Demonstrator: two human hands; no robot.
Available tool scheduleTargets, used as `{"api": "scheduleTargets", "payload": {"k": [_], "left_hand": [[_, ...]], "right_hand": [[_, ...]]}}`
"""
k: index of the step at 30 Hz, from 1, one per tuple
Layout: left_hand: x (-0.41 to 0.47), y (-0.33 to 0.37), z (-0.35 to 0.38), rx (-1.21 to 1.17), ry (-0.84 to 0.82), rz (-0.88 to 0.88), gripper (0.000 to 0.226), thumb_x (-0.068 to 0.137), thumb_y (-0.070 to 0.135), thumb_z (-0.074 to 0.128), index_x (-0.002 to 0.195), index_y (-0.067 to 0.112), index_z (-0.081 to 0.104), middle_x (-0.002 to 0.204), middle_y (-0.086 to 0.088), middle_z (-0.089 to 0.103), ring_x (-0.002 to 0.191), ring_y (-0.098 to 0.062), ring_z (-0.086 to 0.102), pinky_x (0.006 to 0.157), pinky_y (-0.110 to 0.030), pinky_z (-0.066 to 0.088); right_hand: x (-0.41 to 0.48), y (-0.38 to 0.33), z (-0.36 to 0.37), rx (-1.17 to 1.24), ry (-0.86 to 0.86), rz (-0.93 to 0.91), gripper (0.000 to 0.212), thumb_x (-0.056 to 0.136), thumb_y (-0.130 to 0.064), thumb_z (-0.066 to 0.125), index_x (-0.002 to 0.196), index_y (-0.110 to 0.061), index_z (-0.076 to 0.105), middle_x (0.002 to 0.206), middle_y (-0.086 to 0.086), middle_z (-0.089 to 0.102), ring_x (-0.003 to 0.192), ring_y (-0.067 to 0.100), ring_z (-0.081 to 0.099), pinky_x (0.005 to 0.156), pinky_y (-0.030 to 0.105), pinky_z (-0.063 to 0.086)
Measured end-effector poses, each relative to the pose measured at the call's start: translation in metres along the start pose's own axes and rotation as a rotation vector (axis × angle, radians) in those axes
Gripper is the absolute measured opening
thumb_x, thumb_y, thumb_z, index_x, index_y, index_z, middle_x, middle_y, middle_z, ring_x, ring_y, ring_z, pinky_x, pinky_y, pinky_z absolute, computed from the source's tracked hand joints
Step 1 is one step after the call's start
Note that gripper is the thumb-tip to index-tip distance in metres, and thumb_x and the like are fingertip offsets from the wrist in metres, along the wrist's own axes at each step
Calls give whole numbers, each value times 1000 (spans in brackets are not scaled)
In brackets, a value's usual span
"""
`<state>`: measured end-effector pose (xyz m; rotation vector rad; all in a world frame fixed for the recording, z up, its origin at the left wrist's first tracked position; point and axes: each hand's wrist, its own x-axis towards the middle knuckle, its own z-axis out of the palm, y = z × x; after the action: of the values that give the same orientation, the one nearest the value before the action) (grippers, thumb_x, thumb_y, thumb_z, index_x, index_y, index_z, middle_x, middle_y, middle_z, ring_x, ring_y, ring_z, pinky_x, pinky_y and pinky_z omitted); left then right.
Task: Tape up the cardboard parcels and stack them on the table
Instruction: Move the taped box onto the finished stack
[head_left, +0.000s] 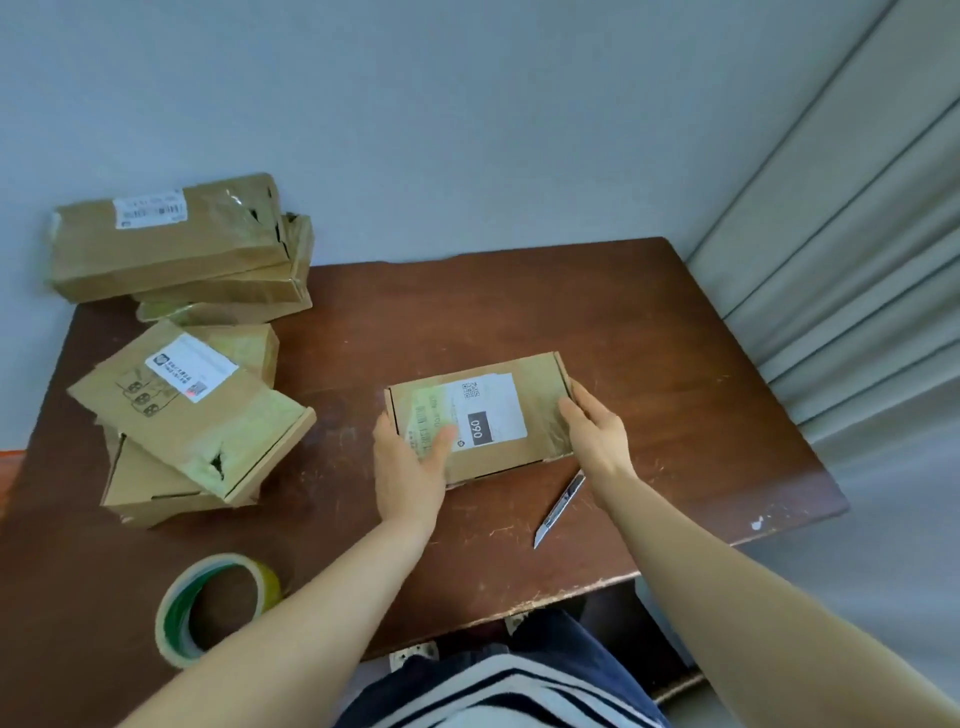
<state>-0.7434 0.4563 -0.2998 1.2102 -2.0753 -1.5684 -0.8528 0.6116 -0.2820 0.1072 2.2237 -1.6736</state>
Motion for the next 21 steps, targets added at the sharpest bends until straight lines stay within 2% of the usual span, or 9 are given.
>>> {"api": "scheduleTargets", "payload": {"k": [3, 5, 7, 11, 15, 17, 18, 20, 21], "left_hand": [[12, 22, 17, -49, -20, -9, 44, 93, 29, 58, 130, 11, 42, 115, 2, 56, 112, -26, 56, 95, -40, 46], [16, 38, 31, -94, -35, -31, 39, 98, 28, 48, 133, 11, 45, 116, 2, 56, 114, -28, 55, 97, -43, 46], [21, 52, 47, -136, -94, -41, 43, 102, 27, 40, 141, 12, 40, 133, -2, 53, 124, -25, 50, 105, -44, 40], [30, 84, 81, -143, -257, 22, 53, 103, 29, 38, 152, 25, 19, 152, 3, 34, 139, -19, 33, 114, -37, 27], [53, 122, 127, 34, -313, 50, 54, 101, 39, 36, 151, 22, 23, 156, 2, 26, 144, -18, 22, 118, -37, 19], [65, 140, 152, 86, -300, 33, 43, 102, 38, 36, 139, 19, 46, 144, 1, 45, 137, -19, 34, 113, -34, 26], [72, 147, 165, 111, -300, 17, 31, 102, 36, 36, 119, 24, 59, 124, 6, 57, 124, -20, 44, 105, -33, 32], [84, 163, 190, 161, -287, 14, 27, 102, 35, 37, 83, 32, 55, 90, 15, 55, 102, -20, 48, 89, -29, 34], [90, 169, 201, 177, -283, 8, 28, 102, 35, 37, 88, 27, 60, 94, 12, 58, 104, -21, 49, 89, -29, 33]], "right_hand": [[13, -9, -20, 269, -9, 128, 42, 85, -20, 65, 125, -33, 60, 110, -16, 68, 97, 6, 67, 86, 29, 55], [22, -11, -34, 459, 33, 224, 47, 81, -14, 70, 125, -25, 56, 109, -1, 68, 88, 17, 68, 78, 38, 57], [31, -14, -46, 607, 47, 324, 47, 80, -14, 73, 122, -14, 51, 111, 10, 63, 88, 22, 66, 68, 39, 57], [65, -18, -79, 727, -38, 390, 60, 75, -13, 77, 128, -11, 48, 117, 17, 59, 97, 31, 64, 63, 41, 57], [126, -28, -125, 809, 121, 410, 59, 80, -14, 74, 129, -8, 43, 115, 16, 60, 93, 32, 65, 60, 39, 58], [163, -30, -146, 737, 217, 415, 62, 79, -18, 75, 128, -10, 38, 110, 13, 58, 89, 30, 64, 62, 37, 56], [182, -31, -155, 673, 252, 412, 64, 79, -19, 76, 128, -10, 37, 107, 10, 56, 90, 28, 63, 62, 35, 55], [220, -31, -171, 568, 294, 411, 67, 77, -20, 77, 129, -8, 37, 110, 9, 51, 99, 27, 59, 62, 32, 54], [239, -32, -177, 543, 300, 414, 67, 77, -19, 78, 129, -8, 37, 114, 10, 49, 103, 27, 57, 63, 32, 55]]}}
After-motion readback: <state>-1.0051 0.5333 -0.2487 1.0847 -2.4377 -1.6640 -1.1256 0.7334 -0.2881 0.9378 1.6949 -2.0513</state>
